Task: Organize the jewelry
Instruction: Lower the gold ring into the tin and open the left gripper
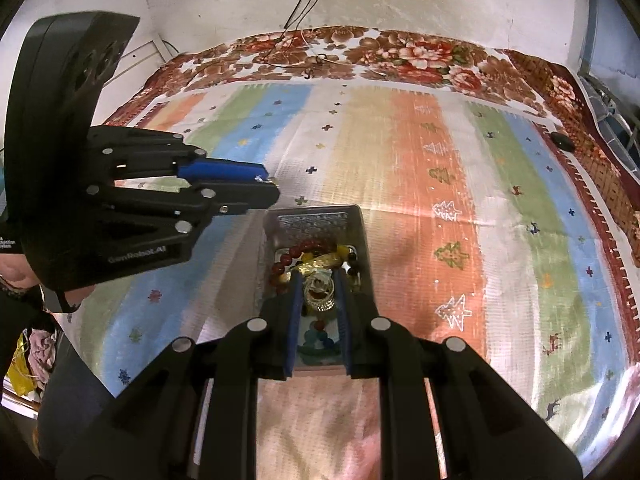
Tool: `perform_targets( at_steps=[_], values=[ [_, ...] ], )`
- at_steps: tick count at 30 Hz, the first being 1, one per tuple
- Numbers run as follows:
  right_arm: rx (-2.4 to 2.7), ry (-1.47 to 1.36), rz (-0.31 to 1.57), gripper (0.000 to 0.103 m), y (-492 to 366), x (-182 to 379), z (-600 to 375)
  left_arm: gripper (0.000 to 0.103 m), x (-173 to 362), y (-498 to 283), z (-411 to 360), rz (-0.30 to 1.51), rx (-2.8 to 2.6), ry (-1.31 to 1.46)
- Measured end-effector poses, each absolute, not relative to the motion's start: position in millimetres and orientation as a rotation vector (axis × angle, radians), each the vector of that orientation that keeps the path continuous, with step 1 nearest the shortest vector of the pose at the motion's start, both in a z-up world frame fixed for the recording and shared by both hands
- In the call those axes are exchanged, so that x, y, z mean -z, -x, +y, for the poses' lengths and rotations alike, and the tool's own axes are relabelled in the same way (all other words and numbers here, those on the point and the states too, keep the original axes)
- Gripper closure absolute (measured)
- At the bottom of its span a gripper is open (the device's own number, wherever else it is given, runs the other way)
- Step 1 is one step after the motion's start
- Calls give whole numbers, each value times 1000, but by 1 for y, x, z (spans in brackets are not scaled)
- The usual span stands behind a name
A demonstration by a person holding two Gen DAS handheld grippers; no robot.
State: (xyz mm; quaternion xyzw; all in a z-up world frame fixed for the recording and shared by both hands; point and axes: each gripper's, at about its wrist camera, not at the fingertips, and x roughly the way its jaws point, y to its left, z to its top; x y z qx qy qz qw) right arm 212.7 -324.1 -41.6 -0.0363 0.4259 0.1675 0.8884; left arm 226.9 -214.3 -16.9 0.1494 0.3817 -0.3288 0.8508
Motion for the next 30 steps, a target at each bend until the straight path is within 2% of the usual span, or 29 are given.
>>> perform_targets(
  at_steps=[11,12,13,14,15,16,23,24,27,28,29,30],
  values=[
    [-358,33,906,85,-223,61,-325,86,29,-234,-220,845,696,-309],
    [-366,33,918,84,-223,62,-324,83,28,-235,-221,844,698,-310],
    [-373,39,922,80,-223,63,-323,59,27,-235,-221,844,698,-303],
    [-369,42,916,64,-222,63,-323,41,26,-237,-220,837,695,-289],
    [-367,46,912,55,-222,63,-322,27,25,-237,-219,827,696,-277],
    [-371,49,911,49,-221,63,-322,29,24,-238,-219,826,700,-264],
    [-375,48,894,49,-215,58,-323,29,15,-234,-212,802,661,-248],
    [-373,47,890,49,-213,57,-324,27,15,-233,-212,800,655,-255],
    [-364,48,883,49,-208,54,-324,8,14,-223,-212,783,651,-288],
    [-357,51,879,46,-206,52,-324,5,13,-219,-212,773,643,-302],
    [-352,52,875,38,-204,51,-325,5,12,-215,-212,767,641,-307],
    [-347,53,871,35,-202,49,-325,5,11,-213,-212,769,638,-307]
  ],
)
